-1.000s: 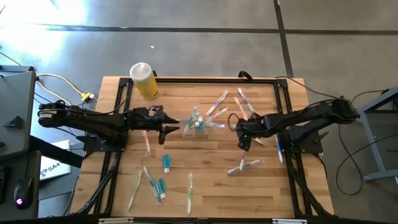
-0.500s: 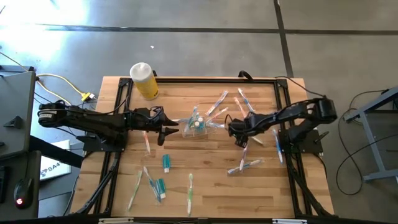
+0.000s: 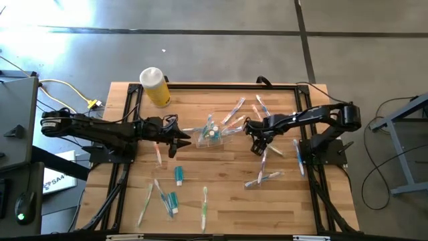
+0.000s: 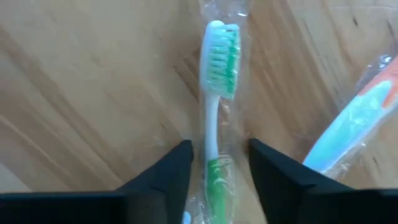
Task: Pick & Place toothbrushing station
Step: Put the green toothbrush into the transparent organizer
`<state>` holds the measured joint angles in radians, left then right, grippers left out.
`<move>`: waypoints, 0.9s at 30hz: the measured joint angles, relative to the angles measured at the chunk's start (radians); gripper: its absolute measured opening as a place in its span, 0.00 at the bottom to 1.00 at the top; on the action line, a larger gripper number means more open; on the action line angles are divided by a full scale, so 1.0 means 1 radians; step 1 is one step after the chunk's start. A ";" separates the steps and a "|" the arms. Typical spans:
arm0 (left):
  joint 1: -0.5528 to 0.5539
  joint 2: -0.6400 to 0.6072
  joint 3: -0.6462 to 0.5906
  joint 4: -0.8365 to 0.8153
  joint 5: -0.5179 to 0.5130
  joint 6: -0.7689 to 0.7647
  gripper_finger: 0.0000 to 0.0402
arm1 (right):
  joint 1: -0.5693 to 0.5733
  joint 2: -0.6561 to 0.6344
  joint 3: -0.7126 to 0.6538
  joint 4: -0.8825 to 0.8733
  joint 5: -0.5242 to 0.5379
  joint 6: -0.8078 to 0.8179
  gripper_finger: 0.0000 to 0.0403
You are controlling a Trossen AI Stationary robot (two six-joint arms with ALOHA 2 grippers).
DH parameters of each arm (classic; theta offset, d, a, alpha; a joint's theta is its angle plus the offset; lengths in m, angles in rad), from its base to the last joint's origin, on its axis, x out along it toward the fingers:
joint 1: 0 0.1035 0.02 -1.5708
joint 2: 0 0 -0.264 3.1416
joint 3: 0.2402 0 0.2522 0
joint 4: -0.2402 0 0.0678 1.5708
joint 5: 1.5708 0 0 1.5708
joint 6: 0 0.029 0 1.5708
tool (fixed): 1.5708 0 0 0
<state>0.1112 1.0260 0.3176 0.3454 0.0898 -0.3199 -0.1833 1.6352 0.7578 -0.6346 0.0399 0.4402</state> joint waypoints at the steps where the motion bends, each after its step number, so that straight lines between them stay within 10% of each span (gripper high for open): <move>1: 0.000 0.000 0.000 0.000 0.000 0.000 0.36 | 0.001 0.000 0.000 0.001 -0.001 -0.005 0.27; 6: 0.000 0.000 0.000 0.000 0.000 0.000 0.36 | 0.020 -0.005 -0.001 0.003 0.007 -0.027 0.05; 27: 0.000 0.000 0.000 0.121 -0.012 0.029 0.36 | 0.214 -0.286 -0.010 -0.136 0.221 0.105 0.00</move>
<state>0.1112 1.0260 0.3176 0.4668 0.0776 -0.2909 0.0303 1.3488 0.7478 -0.7709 0.2611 0.5457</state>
